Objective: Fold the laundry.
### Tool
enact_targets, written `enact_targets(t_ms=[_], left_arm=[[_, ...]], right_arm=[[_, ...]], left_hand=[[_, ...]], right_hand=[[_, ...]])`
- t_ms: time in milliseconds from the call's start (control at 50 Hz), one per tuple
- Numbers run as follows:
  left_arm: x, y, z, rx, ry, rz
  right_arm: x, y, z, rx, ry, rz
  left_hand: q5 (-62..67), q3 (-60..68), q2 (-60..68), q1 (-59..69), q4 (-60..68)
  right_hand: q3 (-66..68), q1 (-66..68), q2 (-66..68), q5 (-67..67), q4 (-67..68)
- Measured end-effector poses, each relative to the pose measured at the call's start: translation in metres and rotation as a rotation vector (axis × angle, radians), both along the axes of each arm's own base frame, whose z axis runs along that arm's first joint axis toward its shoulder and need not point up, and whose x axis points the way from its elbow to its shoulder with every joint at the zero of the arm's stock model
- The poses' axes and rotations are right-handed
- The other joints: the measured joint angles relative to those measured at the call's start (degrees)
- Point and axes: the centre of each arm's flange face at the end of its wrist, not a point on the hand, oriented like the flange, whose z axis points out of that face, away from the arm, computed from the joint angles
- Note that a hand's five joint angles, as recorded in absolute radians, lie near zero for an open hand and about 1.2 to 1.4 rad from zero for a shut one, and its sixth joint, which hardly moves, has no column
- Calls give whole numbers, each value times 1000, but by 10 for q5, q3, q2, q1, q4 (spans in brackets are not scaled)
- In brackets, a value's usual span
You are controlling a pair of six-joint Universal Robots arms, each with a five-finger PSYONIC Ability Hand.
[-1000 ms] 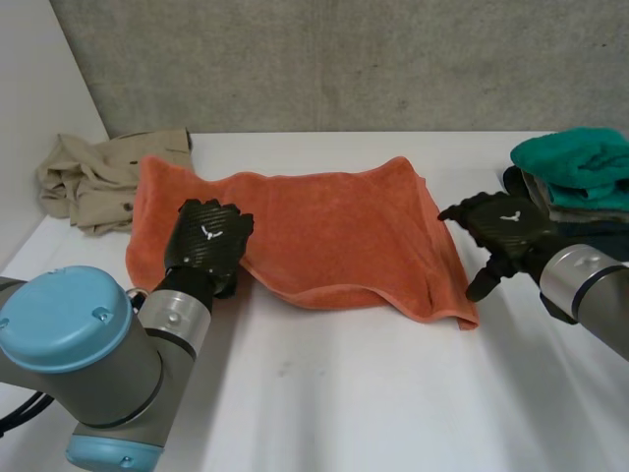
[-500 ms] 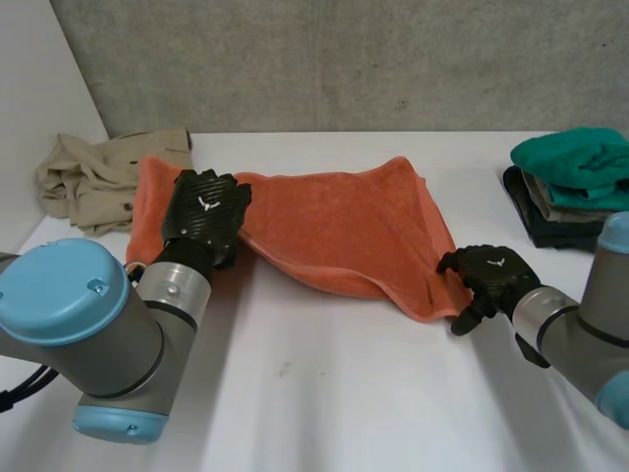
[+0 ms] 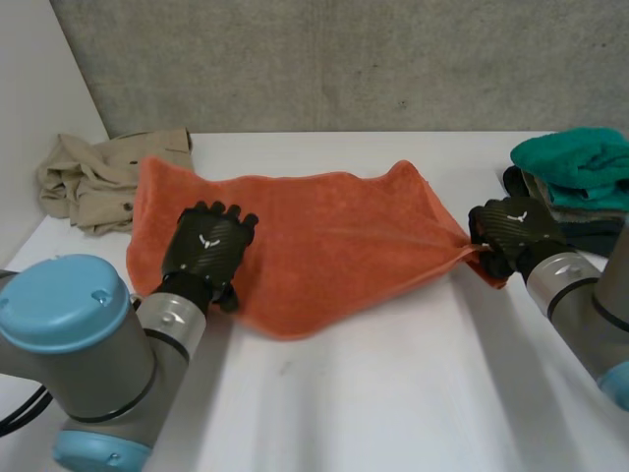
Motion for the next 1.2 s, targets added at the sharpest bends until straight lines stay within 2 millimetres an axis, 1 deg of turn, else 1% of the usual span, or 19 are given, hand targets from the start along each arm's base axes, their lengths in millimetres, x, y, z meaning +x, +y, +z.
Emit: enact_targets(t_ms=[40,100,220,240,260,300,360,440,540,620,680,820,940,1000,1040,1060,1100,1180,1200], left_arm=[[8,1,-1,66,9,3],[20,-3,1,130,32,24],[55,-23,3,243,101,82],[64,-28,3,260,115,91],[67,-31,2,266,120,95],[81,-39,0,286,136,106],[95,-45,-3,305,147,114],[105,-45,-11,335,131,108],[106,-33,-23,369,76,82],[100,-21,-32,375,36,48],[96,-18,-35,360,23,31],[90,-24,-41,310,10,31],[88,-33,-48,303,5,37],[86,-38,-53,310,2,34],[85,-41,-55,312,1,33],[84,-42,-55,312,0,33],[84,-44,-55,307,0,35],[82,-47,-47,272,0,40],[81,-48,-42,254,3,40]], right_arm=[[-4,2,6,-23,32,-2],[-10,1,6,-30,70,-11],[-25,-5,-2,-20,144,-39],[-27,-6,-4,-16,154,-43],[-28,-6,-5,-14,157,-43],[-30,-7,-8,-8,165,-47],[-31,-9,-10,-1,167,-49],[-31,-9,-12,6,164,-50],[-30,-8,-13,12,161,-49],[-30,-7,-14,16,162,-47],[-30,-6,-15,17,163,-46],[-30,-4,-18,27,165,-44],[-30,-2,-19,34,168,-42],[-31,-2,-20,35,169,-41],[-31,-2,-20,35,169,-42],[-31,-2,-20,35,169,-42],[-31,-2,-20,34,169,-42],[-31,-2,-16,22,170,-46],[-31,-3,-12,12,170,-48]], left_hand=[[-47,-49,-45,-27,-45],[-47,-49,-47,-27,-47],[-41,-46,-43,-24,-41],[-35,-43,-38,-21,-36],[-18,-29,-25,-5,-20],[24,14,17,43,23],[54,44,44,71,52],[96,86,86,110,96],[98,87,88,109,98],[97,87,87,109,97],[97,87,88,109,97],[109,100,100,121,109],[168,159,160,187,169],[210,205,206,237,214],[385,381,385,428,390],[426,422,426,471,432],[474,480,485,497,490],[474,493,497,497,505],[474,493,497,497,505]], right_hand=[[0,0,0,1,0],[0,0,0,1,0],[0,0,0,1,0],[0,0,0,1,0],[0,0,0,1,0],[0,0,0,1,0],[0,7,0,1,0],[0,13,0,1,0],[0,13,0,1,0],[0,13,0,1,0],[0,13,0,1,0],[0,13,0,1,0],[0,13,0,1,0],[0,13,0,1,0],[0,13,0,1,0],[0,13,0,1,0],[0,13,0,1,0],[0,13,0,1,0],[0,18,0,1,0]])
